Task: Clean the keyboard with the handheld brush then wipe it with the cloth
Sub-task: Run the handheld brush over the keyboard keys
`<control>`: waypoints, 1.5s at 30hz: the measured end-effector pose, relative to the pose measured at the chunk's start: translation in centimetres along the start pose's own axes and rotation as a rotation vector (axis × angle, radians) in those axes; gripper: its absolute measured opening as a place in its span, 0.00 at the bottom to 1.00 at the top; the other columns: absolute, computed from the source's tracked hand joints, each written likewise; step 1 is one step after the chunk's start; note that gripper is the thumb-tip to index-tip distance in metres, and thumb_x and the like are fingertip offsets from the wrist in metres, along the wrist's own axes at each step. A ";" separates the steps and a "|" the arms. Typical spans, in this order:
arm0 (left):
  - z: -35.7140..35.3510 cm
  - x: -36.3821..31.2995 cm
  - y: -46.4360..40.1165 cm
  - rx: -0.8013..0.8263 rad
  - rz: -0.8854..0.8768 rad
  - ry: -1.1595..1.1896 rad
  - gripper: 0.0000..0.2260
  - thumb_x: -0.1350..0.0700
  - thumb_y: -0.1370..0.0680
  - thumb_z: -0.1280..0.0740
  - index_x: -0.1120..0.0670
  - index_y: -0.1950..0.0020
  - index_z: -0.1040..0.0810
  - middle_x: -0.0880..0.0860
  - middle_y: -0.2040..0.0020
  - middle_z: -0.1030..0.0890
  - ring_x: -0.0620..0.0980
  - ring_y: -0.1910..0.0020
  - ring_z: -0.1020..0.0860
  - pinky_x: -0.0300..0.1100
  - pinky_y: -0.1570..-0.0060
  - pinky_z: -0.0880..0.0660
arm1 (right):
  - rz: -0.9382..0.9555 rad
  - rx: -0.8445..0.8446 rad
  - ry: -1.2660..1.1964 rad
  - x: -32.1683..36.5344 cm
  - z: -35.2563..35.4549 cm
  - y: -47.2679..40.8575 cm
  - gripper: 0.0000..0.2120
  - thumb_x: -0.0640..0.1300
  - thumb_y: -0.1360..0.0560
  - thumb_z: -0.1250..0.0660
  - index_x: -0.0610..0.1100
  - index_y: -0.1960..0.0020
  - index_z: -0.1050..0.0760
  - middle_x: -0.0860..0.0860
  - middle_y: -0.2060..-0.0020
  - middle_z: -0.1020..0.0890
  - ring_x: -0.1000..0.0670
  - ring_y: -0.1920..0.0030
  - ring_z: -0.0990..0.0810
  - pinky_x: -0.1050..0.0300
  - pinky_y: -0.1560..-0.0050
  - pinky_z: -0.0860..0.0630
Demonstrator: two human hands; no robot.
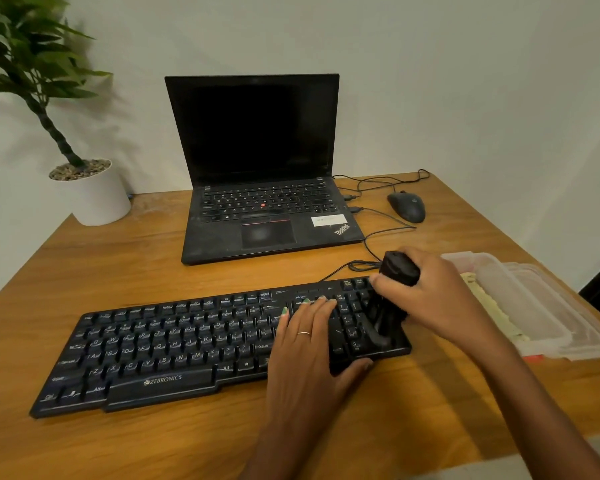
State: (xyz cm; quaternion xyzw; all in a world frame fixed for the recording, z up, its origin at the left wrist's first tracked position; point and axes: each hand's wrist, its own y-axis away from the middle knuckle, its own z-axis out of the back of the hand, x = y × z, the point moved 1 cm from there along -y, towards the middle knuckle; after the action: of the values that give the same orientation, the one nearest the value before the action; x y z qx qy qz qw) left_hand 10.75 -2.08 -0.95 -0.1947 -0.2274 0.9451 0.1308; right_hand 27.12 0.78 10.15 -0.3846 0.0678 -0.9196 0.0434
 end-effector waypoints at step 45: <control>0.1 -0.1 0.1 0.003 0.019 0.099 0.38 0.27 0.30 0.38 0.51 0.29 0.35 0.47 0.35 0.25 0.47 0.36 0.27 0.52 0.30 0.38 | 0.057 0.071 0.075 1.6 -2.2 1.4 0.09 0.50 0.28 0.32 0.45 0.56 0.27 0.51 0.66 0.22 0.50 0.64 0.22 0.56 0.66 0.24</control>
State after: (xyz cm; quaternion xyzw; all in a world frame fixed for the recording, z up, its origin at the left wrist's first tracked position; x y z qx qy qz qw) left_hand 10.77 -2.28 -0.89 -0.2430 -0.2172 0.9360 0.1330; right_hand 24.46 -0.60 9.51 -0.3459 0.0478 -0.9336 0.0805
